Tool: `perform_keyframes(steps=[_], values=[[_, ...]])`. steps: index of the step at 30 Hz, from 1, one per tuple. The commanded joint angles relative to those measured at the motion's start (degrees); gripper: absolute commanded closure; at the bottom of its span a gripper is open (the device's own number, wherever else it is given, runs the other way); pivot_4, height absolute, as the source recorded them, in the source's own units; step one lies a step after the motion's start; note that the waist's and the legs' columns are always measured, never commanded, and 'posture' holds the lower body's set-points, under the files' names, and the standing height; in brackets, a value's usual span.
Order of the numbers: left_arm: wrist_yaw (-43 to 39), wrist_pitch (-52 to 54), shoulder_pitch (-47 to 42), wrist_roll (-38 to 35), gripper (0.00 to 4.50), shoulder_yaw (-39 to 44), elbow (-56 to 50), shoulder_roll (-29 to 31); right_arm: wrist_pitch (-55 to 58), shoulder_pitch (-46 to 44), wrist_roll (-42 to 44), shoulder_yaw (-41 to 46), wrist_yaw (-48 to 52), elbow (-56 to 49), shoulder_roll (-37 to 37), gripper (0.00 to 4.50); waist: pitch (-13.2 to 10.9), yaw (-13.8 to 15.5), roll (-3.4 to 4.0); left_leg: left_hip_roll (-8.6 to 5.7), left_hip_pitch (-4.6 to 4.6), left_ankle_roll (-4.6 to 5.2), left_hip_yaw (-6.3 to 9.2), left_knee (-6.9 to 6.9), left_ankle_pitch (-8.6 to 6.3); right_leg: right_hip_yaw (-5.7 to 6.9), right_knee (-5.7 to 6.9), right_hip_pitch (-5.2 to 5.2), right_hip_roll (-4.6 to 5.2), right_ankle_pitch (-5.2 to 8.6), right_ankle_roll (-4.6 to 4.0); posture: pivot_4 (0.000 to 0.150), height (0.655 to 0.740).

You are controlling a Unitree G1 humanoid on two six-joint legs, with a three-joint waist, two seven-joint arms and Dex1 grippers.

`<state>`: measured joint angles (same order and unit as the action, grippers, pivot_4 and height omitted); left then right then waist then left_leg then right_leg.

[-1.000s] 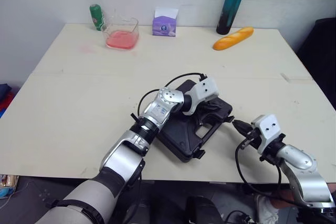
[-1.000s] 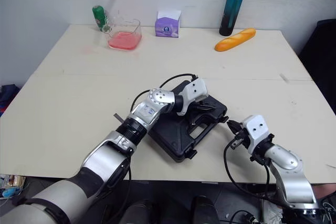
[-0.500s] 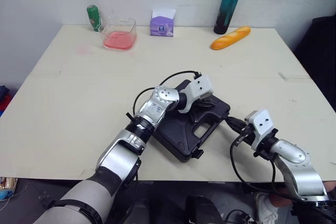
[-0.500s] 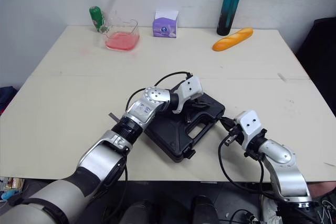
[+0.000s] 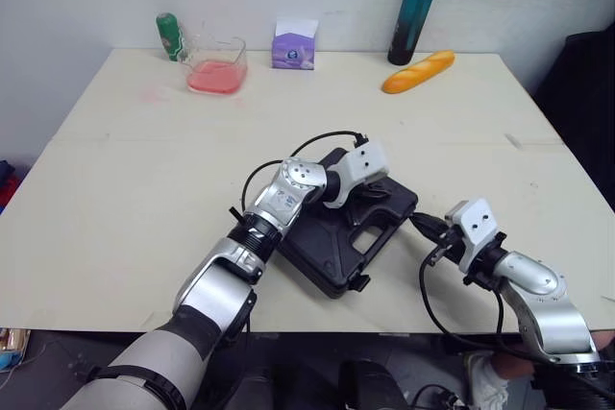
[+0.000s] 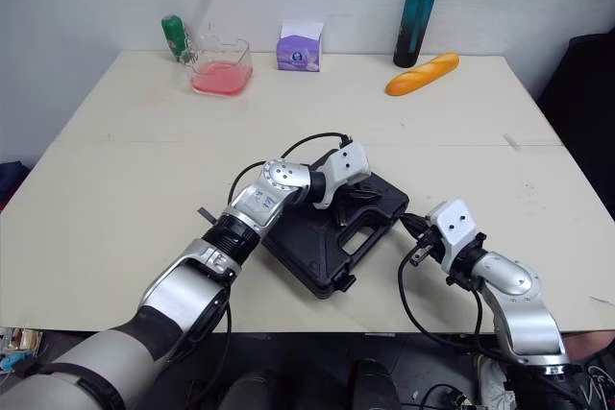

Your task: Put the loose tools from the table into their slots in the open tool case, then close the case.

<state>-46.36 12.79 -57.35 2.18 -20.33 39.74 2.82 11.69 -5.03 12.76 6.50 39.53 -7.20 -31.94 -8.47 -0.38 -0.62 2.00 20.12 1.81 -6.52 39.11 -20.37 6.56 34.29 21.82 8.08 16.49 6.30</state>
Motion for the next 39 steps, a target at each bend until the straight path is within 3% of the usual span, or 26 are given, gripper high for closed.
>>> perform_keyframes(steps=[1, 9, 24, 39], values=[[-1.36, 6.13, 6.30, 5.83, 4.42, -6.09, 5.94, 1.30, -1.60, -2.58, 0.76, -0.32, 1.10, -1.06, -0.29, 4.50, 0.00, -0.07, 0.00, 0.00, 0.00, -0.01, 0.00, 0.00, 0.00, -0.03, 0.00, 0.00, 0.00, 0.00, 0.00, 0.150, 0.7400], [-1.24, 6.57, 7.00, 6.43, 4.42, -6.25, 5.98, 1.67, -1.13, -5.37, 0.40, -1.31, 3.29, 1.34, -0.79, 4.50, 0.03, -0.47, -0.02, 0.06, -0.02, -0.11, 0.03, -0.01, -0.04, -0.25, -0.01, -0.01, 0.00, 0.02, -0.04, 0.150, 0.7400], [-0.86, 5.75, 7.90, 5.39, 4.42, -5.00, 2.56, 2.60, 1.07, -1.18, 1.79, 0.98, 5.31, -3.18, -4.12, 4.50, 0.19, -0.93, 0.10, 0.13, 0.02, -0.27, 0.34, -0.12, -0.13, -0.11, -0.34, -0.22, 0.02, 0.04, -0.07, 0.150, 0.7400], [-1.27, 5.80, 9.35, 5.94, 4.42, -6.18, 1.98, 2.54, -1.19, -2.36, 1.41, -0.03, 4.46, -1.22, -2.78, 4.50, 0.19, -1.00, 0.10, 0.13, 0.03, -0.36, 0.41, -0.16, -0.19, -0.06, -0.42, -0.24, 0.03, 0.04, -0.08, 0.150, 0.7400]])
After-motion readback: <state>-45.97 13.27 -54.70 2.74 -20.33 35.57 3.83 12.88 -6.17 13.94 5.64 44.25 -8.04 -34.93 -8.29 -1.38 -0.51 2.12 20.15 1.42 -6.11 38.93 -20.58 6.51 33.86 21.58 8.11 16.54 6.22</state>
